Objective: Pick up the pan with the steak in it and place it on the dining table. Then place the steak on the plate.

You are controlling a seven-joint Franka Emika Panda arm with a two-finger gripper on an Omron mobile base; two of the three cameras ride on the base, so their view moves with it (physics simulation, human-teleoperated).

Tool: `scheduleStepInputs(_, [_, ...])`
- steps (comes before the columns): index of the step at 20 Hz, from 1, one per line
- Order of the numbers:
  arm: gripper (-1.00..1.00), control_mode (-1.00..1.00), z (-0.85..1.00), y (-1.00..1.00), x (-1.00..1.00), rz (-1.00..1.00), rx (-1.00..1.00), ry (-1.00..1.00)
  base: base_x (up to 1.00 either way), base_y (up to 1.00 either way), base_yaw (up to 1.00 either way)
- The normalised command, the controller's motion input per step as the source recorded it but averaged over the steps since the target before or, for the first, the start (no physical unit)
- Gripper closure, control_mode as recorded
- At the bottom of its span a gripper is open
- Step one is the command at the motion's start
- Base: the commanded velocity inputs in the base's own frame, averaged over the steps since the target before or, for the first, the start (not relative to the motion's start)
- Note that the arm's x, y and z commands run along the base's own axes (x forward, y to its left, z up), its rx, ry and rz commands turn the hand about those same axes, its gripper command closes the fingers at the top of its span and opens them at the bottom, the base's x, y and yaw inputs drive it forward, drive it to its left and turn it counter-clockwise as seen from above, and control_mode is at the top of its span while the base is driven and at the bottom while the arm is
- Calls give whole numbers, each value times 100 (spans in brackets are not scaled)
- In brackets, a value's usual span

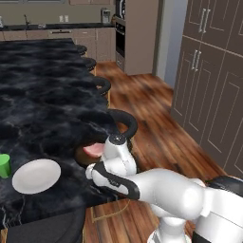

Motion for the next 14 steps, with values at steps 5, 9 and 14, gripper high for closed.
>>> scheduleStepInputs(5, [100,-100,-35,0,7,0,0,0,0,0,0])
scheduleStepInputs(9, [100,-100,-41,1,1,0,0,0,0,0,0])
scheduleStepInputs(14, [100,-100,-35,4,0,0,0,0,0,0,0])
